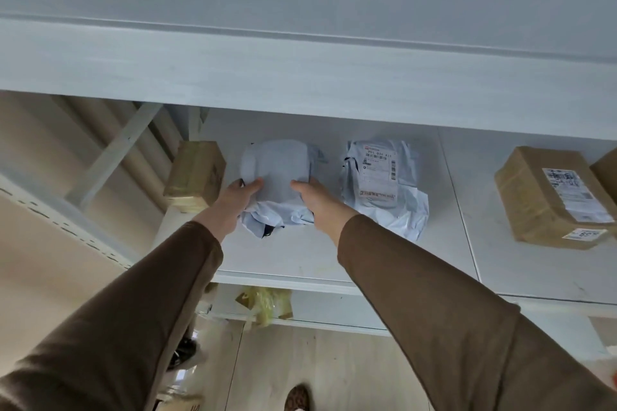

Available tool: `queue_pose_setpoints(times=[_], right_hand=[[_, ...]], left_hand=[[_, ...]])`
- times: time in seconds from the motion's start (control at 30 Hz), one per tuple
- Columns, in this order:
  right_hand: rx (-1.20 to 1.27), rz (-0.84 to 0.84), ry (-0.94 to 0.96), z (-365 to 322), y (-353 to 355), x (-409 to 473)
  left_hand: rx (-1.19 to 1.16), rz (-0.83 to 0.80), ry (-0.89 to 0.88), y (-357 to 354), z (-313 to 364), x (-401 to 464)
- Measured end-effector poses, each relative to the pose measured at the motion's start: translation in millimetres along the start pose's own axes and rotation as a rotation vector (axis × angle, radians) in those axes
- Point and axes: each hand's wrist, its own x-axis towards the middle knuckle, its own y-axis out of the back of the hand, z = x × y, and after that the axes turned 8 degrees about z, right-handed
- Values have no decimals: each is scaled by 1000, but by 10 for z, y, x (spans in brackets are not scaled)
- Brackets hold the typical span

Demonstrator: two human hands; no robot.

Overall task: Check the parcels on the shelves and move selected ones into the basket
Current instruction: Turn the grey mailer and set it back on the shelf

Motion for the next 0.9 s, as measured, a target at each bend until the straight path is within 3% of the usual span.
queue_pose_setpoints(times=[0.17, 0.37, 0.67, 0.8, 0.9], right_hand=[[11, 16, 41, 12, 66, -248], [132, 63, 278, 122, 419, -1055], [61, -6, 489, 471, 1542, -2333], [101, 23, 470, 546, 1864, -2652], [394, -42, 180, 621, 2066, -2729]], left_hand=[[-86, -34, -66, 112, 14, -278], [-374, -133, -136, 342, 11, -1217], [-269, -411, -113, 180, -257, -2864], [-87, -304, -528, -18, -392, -3324], [311, 33, -1060, -69, -494, -3443]])
